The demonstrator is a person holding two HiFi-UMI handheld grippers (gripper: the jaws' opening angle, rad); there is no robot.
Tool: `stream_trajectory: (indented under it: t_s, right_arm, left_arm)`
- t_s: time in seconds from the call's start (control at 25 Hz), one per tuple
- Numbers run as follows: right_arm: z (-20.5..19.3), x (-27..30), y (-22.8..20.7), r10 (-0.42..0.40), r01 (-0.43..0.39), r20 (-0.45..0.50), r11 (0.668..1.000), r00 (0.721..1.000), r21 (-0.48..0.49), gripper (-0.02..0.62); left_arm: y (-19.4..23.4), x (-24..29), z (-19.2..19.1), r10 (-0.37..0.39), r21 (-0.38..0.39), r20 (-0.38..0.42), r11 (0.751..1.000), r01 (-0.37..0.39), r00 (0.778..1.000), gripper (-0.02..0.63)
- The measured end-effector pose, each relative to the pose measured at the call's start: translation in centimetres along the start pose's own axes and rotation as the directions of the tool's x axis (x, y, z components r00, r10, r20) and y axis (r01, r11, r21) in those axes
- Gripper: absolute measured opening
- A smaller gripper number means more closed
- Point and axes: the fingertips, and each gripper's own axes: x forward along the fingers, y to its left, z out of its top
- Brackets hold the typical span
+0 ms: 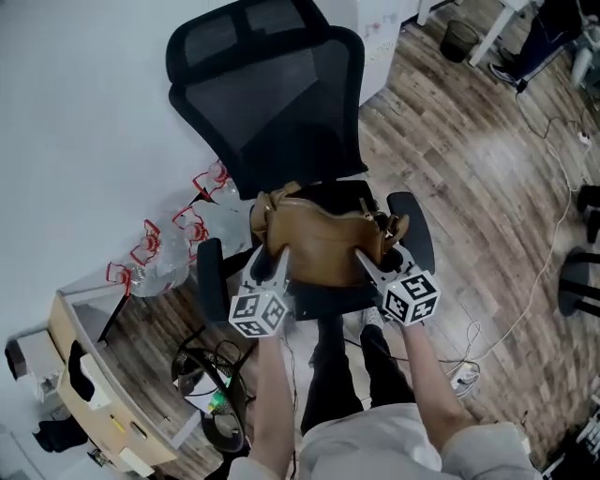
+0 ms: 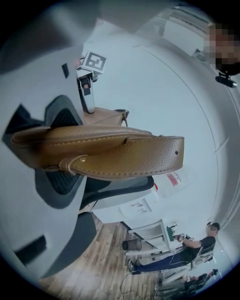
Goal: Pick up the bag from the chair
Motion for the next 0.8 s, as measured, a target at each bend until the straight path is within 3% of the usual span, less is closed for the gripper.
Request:
stream_trajectory:
  t_s: [0.36, 0.8]
  right_arm:
    - [5.1, -6.3, 5.2, 0.067, -0.065, 0.014, 0.994, 0.998, -0.082, 0.207]
    - [9.4, -14.9, 6.7, 0.111, -0.096, 0.103, 0.985, 0.988, -0.145, 0.212]
  left_arm:
    - [-4.6, -7.5, 4.7, 0.046, -0.031, 0.084, 0.999, -0.044, 0.995, 0.202]
    - [-12.4, -12.6, 7.9, 0.001, -0.019, 0.136, 1.0, 0.002, 0.991, 0.201]
